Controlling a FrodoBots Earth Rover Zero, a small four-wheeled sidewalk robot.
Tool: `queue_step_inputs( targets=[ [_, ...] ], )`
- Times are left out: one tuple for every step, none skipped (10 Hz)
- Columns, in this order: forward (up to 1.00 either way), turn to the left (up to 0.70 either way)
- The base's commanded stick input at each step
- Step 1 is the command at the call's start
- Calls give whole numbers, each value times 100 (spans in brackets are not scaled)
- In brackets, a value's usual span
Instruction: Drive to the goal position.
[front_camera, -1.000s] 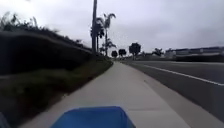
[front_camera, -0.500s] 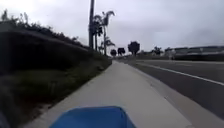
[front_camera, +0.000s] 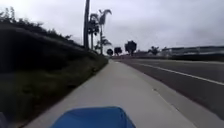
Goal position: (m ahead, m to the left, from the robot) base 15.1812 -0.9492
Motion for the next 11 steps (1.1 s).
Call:
queue_step_inputs(
  targets=[
    [100,18],
    [100,21],
    [100,6],
    [100,0],
    [100,0],
    [100,0],
    [100,0],
    [100,0],
    [100,0],
    [100,0],
    [100,0]
  ],
)
